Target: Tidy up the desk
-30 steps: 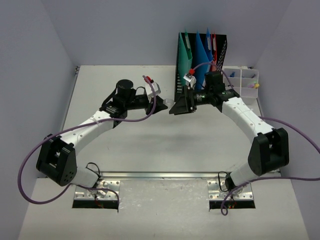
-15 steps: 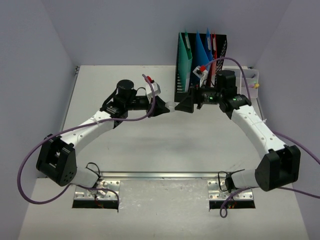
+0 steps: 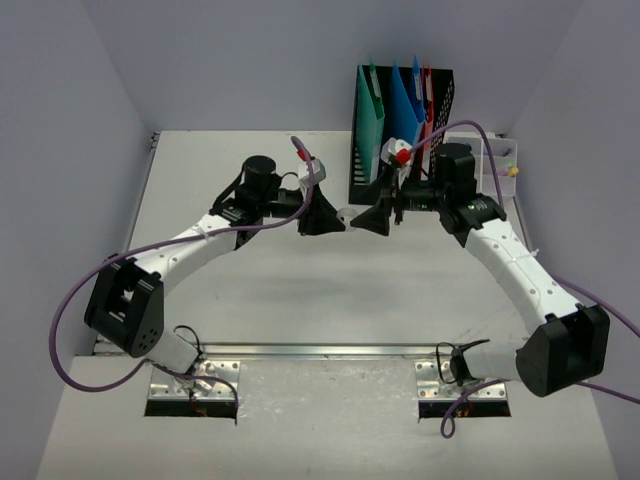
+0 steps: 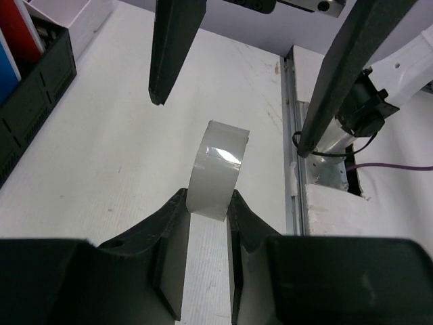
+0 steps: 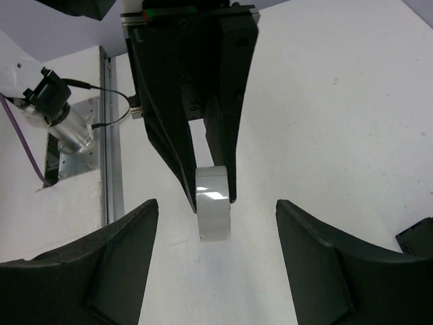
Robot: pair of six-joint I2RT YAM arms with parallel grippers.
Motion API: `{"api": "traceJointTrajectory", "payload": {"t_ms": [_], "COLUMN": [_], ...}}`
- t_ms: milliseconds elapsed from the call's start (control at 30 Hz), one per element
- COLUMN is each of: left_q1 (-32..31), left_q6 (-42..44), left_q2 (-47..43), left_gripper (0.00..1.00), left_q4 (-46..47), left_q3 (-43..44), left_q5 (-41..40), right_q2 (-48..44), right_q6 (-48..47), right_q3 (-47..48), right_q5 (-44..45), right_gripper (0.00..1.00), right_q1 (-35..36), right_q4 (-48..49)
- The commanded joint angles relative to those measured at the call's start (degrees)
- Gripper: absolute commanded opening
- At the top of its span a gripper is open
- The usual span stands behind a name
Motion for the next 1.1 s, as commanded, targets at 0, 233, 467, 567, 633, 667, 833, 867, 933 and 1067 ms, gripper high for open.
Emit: {"api": "traceJointTrajectory", "payload": {"t_ms": [0,233,467,567,633,667,833,867,933,1067], "left_q1": [-0.51,-0.44,-0.42,-0.47,-0.51,-0.51,-0.18,-0.02,0.85,3.67], "left_q6": [-4.02,-3.76,-3.93,-3.85,-3.85,-4.00,-3.87,-3.78,-3.61,-5.56], "left_q2": [0.74,1.17,1.15,1.20,1.24,1.24,0.71,0.57,0.04,-0.40], "left_gripper": [0.00,0.00,0.00,0.06,0.21,0.40,0.70,0.71,0.74,0.78], "left_q4": [4.36,4.18,4.53,4.35,4.20,4.03,2.84,2.28,0.85,-2.86], "left_q3": [3.11,3.51,3.51,3.46,3.42,3.42,3.24,3.31,3.27,4.37], "left_q5": [2.55,2.28,2.12,2.03,1.80,1.18,-1.63,-2.35,-5.92,-9.74], "right_q2": [-0.71,-0.80,-1.12,-0.75,-0.63,-0.70,-2.11,-2.62,-3.85,-5.25], "right_q6": [-4.75,-7.14,-8.90,-9.10,-9.29,-9.30,-11.76,-12.75,-18.32,-37.99], "right_q3": [0.61,0.26,-0.94,-0.46,-0.11,-0.02,0.32,0.54,0.82,1.39], "right_q5": [-0.72,-0.51,0.52,0.01,-0.11,-0.03,3.23,3.74,4.28,8.84], "right_gripper": [0.70,0.59,0.41,0.27,0.16,0.10,0.00,0.00,0.00,0.00], "right_q1": [0.56,0.80,0.75,0.80,0.80,0.73,-0.58,-1.23,-4.31,-13.89], "right_q4": [-0.58,-1.66,-1.54,-2.19,-2.46,-2.55,-5.53,-6.88,-12.63,-27.29]}}
